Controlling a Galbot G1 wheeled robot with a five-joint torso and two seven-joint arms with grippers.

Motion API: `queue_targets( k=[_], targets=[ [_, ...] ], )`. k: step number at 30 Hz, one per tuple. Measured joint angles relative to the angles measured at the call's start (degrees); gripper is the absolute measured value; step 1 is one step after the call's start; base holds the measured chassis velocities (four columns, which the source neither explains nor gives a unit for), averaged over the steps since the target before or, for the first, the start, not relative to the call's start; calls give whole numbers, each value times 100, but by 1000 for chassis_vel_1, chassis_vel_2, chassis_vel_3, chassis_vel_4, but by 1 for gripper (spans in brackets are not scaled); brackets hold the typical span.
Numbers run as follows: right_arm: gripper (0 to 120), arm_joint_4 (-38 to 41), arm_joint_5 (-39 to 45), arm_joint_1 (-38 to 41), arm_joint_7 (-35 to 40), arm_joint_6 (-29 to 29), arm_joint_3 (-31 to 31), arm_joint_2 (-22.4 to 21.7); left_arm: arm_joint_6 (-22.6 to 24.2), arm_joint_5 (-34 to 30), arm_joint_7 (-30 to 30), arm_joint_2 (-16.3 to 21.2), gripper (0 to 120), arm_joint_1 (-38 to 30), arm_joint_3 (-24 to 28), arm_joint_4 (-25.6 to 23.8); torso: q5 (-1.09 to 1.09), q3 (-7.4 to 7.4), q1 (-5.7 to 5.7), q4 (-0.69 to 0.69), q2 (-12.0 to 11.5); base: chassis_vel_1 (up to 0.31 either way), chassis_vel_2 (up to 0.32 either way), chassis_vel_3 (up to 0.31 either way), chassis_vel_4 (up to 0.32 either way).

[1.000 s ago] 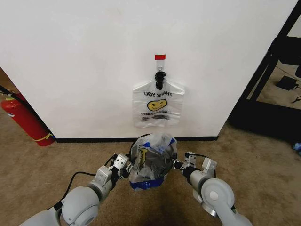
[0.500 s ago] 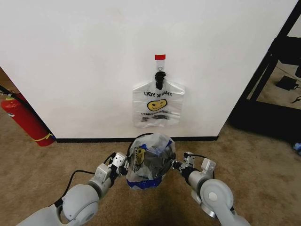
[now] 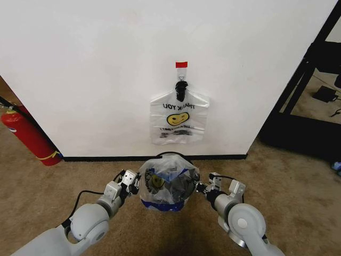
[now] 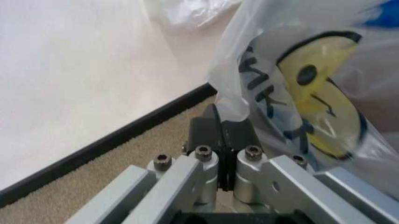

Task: Pick up the garbage bag from the wall and place it over the trash bin.

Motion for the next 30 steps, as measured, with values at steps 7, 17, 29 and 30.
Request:
queue_targets(
  k=[7, 17, 29, 30],
  targets=[
    [0, 3, 102, -1, -21, -46, -11, 2, -22, -241, 207, -23, 0, -349, 228, 251, 0, 0, 0, -1, 0, 0, 0, 0, 0],
    [0, 3, 140, -48, -268, -219, -28, -140, -165, -639, 596, -20, 0, -955, 618, 881, 0, 0, 0, -1, 0, 0, 0, 0, 0],
    [0, -44, 126, -21, -296, -221, -36, -253, -296, -276, 1050, 227, 3, -992, 716, 957, 0, 0, 0, 0, 0, 0, 0, 0, 0],
    [0, -41, 126, -21, -296, -220, -38, -249, -298, -193, 1055, 228, 6, -981, 716, 951, -1, 0, 0, 0, 0, 0, 0, 0, 0]
  ],
)
